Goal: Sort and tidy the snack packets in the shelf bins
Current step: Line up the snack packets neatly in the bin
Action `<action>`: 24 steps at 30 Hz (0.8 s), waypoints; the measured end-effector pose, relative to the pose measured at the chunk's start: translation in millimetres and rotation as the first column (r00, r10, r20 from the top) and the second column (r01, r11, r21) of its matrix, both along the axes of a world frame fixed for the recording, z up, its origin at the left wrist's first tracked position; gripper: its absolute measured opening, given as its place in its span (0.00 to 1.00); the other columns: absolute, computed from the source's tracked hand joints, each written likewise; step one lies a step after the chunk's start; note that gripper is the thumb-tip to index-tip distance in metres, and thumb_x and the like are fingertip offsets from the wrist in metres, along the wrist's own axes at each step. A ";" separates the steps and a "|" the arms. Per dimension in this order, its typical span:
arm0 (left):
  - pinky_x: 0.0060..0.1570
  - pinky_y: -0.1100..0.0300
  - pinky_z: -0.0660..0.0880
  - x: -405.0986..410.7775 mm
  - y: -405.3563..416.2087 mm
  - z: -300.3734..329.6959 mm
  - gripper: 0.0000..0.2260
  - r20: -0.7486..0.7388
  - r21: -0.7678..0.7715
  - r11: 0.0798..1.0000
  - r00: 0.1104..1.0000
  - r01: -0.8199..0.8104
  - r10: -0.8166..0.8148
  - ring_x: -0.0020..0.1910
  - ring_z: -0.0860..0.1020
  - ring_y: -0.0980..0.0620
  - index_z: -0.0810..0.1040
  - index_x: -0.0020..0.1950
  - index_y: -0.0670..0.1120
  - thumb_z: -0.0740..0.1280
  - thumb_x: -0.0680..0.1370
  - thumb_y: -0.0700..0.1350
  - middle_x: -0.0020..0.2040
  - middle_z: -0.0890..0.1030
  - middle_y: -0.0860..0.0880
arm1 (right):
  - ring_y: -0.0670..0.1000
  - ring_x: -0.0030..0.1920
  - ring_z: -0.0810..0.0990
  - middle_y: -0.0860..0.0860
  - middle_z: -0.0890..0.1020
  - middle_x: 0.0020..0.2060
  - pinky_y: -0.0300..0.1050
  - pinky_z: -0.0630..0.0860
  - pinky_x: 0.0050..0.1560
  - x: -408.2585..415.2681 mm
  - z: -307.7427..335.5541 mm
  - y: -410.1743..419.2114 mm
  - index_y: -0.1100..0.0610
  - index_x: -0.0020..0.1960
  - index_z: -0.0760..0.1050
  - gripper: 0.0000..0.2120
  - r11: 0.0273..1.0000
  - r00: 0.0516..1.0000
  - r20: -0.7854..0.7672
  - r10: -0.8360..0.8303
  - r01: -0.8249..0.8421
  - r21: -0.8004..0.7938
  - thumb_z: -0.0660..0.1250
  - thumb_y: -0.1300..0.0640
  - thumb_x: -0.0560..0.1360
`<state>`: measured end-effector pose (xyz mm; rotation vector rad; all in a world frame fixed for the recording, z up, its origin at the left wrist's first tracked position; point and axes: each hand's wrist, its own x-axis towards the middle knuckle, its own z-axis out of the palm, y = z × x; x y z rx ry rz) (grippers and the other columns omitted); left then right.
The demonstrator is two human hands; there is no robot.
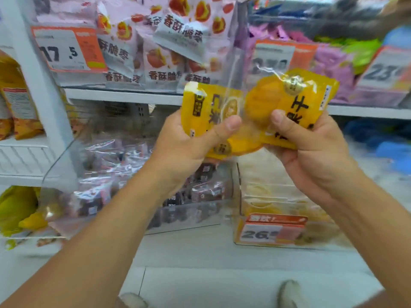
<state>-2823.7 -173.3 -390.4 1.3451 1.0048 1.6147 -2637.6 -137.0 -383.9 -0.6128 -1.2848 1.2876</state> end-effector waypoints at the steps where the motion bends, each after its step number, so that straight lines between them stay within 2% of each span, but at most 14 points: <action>1: 0.35 0.57 0.82 18.0 5.2 0.7 0.10 -0.060 0.024 1.000 0.998 0.016 -0.015 0.41 0.86 0.53 0.83 0.45 0.52 0.78 0.66 0.47 0.41 0.87 0.53 | 0.55 0.54 0.85 0.55 0.86 0.53 0.49 0.82 0.49 13.6 -1.2 1.0 0.62 0.66 0.74 0.25 0.999 0.999 0.028 -0.032 0.032 -0.006 0.70 0.57 0.70; 4: 0.42 0.62 0.81 55.3 23.1 -1.0 0.16 -0.234 0.094 0.995 0.971 -0.020 0.041 0.45 0.85 0.59 0.80 0.52 0.53 0.79 0.68 0.45 0.45 0.86 0.57 | 0.53 0.50 0.86 0.53 0.87 0.48 0.47 0.82 0.47 52.3 -3.8 8.6 0.61 0.61 0.76 0.20 0.999 0.976 0.211 -0.046 0.043 0.016 0.71 0.56 0.70; 6: 0.48 0.57 0.82 70.9 36.5 -5.2 0.16 -0.280 0.135 0.989 0.955 -0.065 0.101 0.47 0.85 0.58 0.80 0.53 0.55 0.80 0.69 0.46 0.48 0.86 0.56 | 0.55 0.52 0.86 0.54 0.86 0.51 0.51 0.83 0.50 74.9 -1.7 14.7 0.61 0.62 0.76 0.21 1.000 0.960 0.281 -0.023 0.017 0.024 0.72 0.58 0.70; 8: 0.49 0.56 0.81 82.1 47.4 -5.9 0.16 -0.304 0.170 0.983 0.945 -0.066 0.116 0.47 0.84 0.58 0.79 0.52 0.57 0.80 0.69 0.46 0.48 0.86 0.57 | 0.56 0.55 0.84 0.55 0.85 0.55 0.56 0.81 0.56 96.7 3.9 20.8 0.61 0.65 0.75 0.24 1.000 0.964 0.268 -0.005 -0.003 0.029 0.72 0.55 0.71; 11: 0.46 0.70 0.76 96.1 53.7 1.8 0.17 -0.486 0.299 0.954 0.859 -0.012 0.163 0.42 0.80 0.68 0.78 0.51 0.59 0.80 0.69 0.45 0.45 0.82 0.63 | 0.50 0.48 0.84 0.50 0.85 0.46 0.48 0.80 0.49 129.2 13.8 28.9 0.56 0.61 0.77 0.24 0.989 0.964 0.243 -0.108 0.078 0.127 0.75 0.52 0.66; 14: 0.41 0.75 0.72 108.8 55.1 5.2 0.14 -0.574 0.390 0.918 0.797 0.066 0.187 0.38 0.77 0.71 0.80 0.50 0.53 0.80 0.69 0.42 0.42 0.81 0.62 | 0.46 0.45 0.84 0.49 0.86 0.44 0.41 0.79 0.48 145.3 18.7 31.6 0.57 0.57 0.81 0.19 0.956 0.857 0.489 -0.163 0.014 0.294 0.77 0.57 0.66; 16: 0.41 0.73 0.73 115.9 54.8 8.8 0.14 -0.554 0.444 0.892 0.808 0.083 0.200 0.40 0.76 0.70 0.80 0.50 0.52 0.80 0.69 0.43 0.42 0.81 0.60 | 0.43 0.39 0.80 0.48 0.84 0.39 0.40 0.78 0.44 146.0 15.9 32.1 0.60 0.52 0.82 0.14 0.946 0.726 0.672 -0.144 -0.099 0.309 0.77 0.58 0.69; 17: 0.43 0.72 0.73 119.7 54.2 10.7 0.15 -0.531 0.472 0.878 0.820 0.076 0.214 0.42 0.77 0.70 0.79 0.51 0.52 0.80 0.69 0.43 0.43 0.81 0.60 | 0.43 0.36 0.78 0.49 0.81 0.35 0.40 0.76 0.41 144.8 14.0 33.4 0.61 0.51 0.82 0.12 0.940 0.686 0.710 -0.162 -0.112 0.322 0.77 0.58 0.69; 18: 0.45 0.71 0.74 122.9 53.9 12.7 0.18 -0.497 0.498 0.865 0.836 0.055 0.233 0.45 0.78 0.68 0.78 0.53 0.51 0.80 0.69 0.43 0.46 0.81 0.59 | 0.43 0.35 0.78 0.50 0.81 0.34 0.40 0.77 0.40 142.5 12.3 33.7 0.60 0.50 0.82 0.11 0.938 0.688 0.703 -0.178 -0.096 0.333 0.77 0.58 0.70; 19: 0.47 0.69 0.76 124.6 55.8 12.7 0.20 -0.442 0.503 0.864 0.866 0.023 0.234 0.48 0.80 0.66 0.76 0.57 0.50 0.80 0.69 0.43 0.50 0.81 0.58 | 0.44 0.36 0.80 0.51 0.82 0.35 0.41 0.79 0.42 139.4 10.6 33.5 0.58 0.50 0.82 0.11 0.944 0.734 0.658 -0.167 -0.073 0.321 0.77 0.58 0.69; 21: 0.49 0.60 0.80 126.3 60.1 9.0 0.24 -0.287 0.400 0.916 0.949 -0.007 0.133 0.51 0.82 0.58 0.72 0.62 0.47 0.78 0.72 0.43 0.53 0.81 0.51 | 0.48 0.42 0.85 0.51 0.86 0.39 0.44 0.82 0.42 137.1 8.2 33.9 0.56 0.50 0.82 0.11 0.976 0.865 0.491 -0.098 -0.013 0.217 0.76 0.60 0.68; 22: 0.50 0.56 0.81 125.2 62.6 5.8 0.23 -0.263 0.318 0.948 0.962 0.008 0.080 0.51 0.83 0.57 0.72 0.63 0.48 0.78 0.73 0.47 0.53 0.81 0.49 | 0.50 0.43 0.86 0.51 0.86 0.40 0.45 0.81 0.41 140.1 7.3 35.3 0.56 0.49 0.81 0.11 0.987 0.911 0.403 -0.085 0.021 0.162 0.75 0.60 0.68; 23: 0.52 0.55 0.81 122.7 65.7 0.4 0.22 -0.322 0.230 0.973 0.945 0.028 0.049 0.51 0.83 0.56 0.74 0.61 0.50 0.77 0.72 0.53 0.53 0.82 0.50 | 0.52 0.42 0.85 0.50 0.85 0.39 0.46 0.80 0.40 145.6 6.1 37.7 0.56 0.48 0.80 0.10 0.992 0.942 0.325 -0.087 0.050 0.120 0.75 0.60 0.67; 24: 0.54 0.55 0.80 119.4 69.0 -7.4 0.22 -0.480 0.157 0.986 0.877 0.055 0.028 0.51 0.82 0.57 0.76 0.58 0.54 0.76 0.69 0.60 0.52 0.82 0.53 | 0.53 0.41 0.84 0.50 0.84 0.37 0.47 0.79 0.37 152.0 5.8 38.7 0.56 0.46 0.79 0.09 0.995 0.963 0.257 -0.084 0.064 0.082 0.75 0.61 0.67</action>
